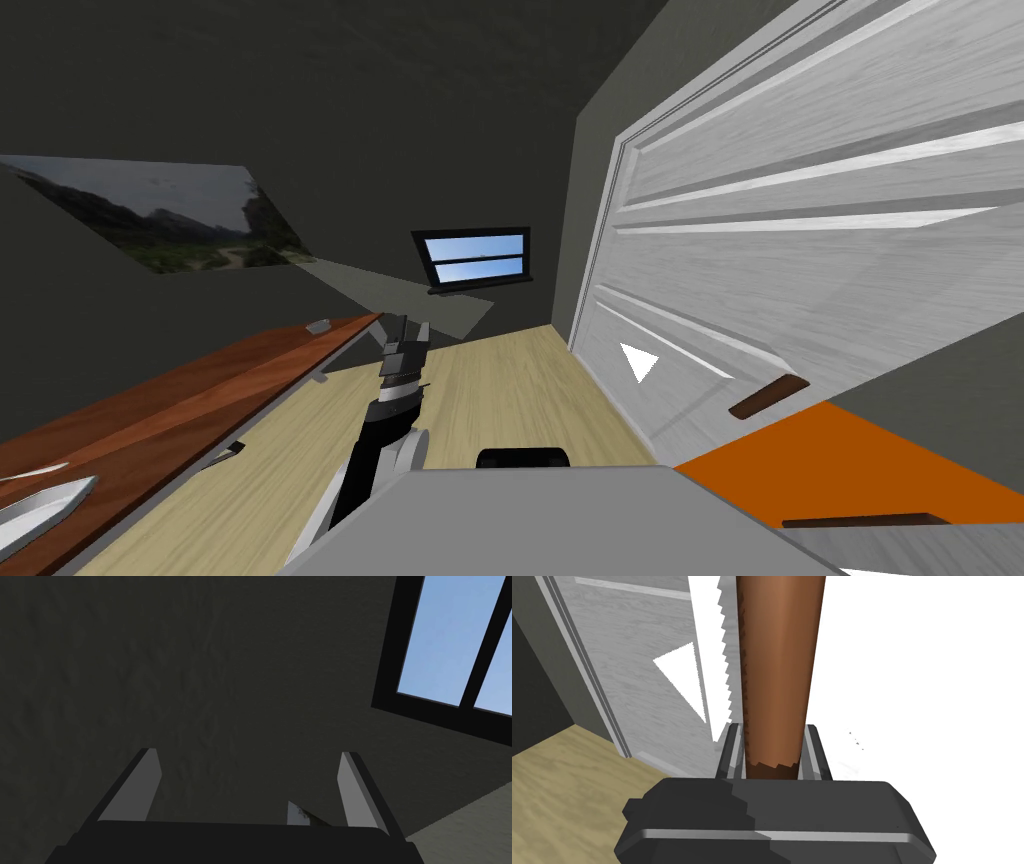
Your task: Pull the door open
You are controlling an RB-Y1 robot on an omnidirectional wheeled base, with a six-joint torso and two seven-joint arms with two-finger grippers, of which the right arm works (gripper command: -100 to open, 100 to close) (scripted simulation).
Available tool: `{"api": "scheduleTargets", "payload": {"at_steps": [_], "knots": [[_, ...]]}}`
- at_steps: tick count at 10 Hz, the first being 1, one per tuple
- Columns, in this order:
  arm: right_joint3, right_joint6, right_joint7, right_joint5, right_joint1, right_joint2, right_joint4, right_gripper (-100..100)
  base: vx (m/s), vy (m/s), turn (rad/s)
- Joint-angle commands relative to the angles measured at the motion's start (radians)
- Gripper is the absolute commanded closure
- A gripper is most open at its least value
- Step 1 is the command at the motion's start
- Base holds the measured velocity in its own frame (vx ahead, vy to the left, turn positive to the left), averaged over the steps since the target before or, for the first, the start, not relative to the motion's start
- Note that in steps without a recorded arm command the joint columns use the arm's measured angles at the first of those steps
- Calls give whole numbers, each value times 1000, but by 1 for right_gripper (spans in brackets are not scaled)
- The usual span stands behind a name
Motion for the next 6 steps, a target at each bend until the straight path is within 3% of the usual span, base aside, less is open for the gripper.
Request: {"api": "scheduleTargets", "payload": {"at_steps": [1,6], "knots": [[7,-27,0,15,7,-1,10,100,-166,64,36],[38,-91,-18,73,21,11,-4,100,-195,91,34]]}}
